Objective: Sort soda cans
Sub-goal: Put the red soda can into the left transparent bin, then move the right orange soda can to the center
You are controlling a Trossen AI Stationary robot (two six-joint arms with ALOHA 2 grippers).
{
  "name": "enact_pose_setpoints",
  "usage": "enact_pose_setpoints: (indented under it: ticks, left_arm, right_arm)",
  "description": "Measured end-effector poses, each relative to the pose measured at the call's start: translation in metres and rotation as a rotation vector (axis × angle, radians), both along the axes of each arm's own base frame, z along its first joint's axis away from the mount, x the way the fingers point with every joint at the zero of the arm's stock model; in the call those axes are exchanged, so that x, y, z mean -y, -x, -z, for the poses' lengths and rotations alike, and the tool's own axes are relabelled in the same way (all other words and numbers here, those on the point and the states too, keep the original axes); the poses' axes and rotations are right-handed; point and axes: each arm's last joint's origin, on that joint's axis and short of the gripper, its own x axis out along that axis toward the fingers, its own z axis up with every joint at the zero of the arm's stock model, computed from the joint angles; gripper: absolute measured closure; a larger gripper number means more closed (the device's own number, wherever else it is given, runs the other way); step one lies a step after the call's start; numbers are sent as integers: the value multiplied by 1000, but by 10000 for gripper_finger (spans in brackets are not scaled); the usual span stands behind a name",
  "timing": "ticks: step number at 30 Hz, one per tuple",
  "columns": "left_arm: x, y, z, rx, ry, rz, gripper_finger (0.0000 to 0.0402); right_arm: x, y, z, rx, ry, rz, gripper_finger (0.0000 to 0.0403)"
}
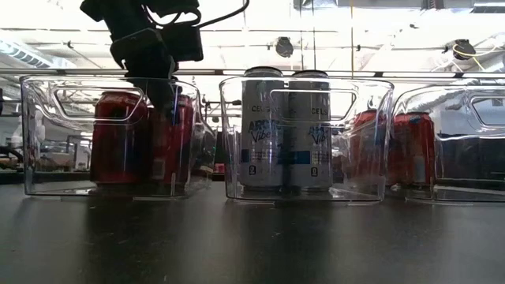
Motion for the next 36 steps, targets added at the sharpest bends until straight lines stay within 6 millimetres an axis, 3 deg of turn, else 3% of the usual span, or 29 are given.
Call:
enact_pose_setpoints:
  ticks: [9,17,22,29,36]
  left_arm:
    - [1,0,0,-6,57,5,73]
    - [3,0,0,-6,78,20,10]
    - [3,-1,-6,-18,95,-4,14]
    - [3,-8,-47,41,101,-5,15]
    - [16,8,-101,173,189,-49,15]
  right_arm:
    - [0,0,0,-2,4,-10,48]
    - [0,0,0,-4,8,-20,48]
    - [0,0,0,-7,13,-35,48]
    - [0,0,0,-12,26,-68,48]
    - [0,0,0,-22,51,-133,48]
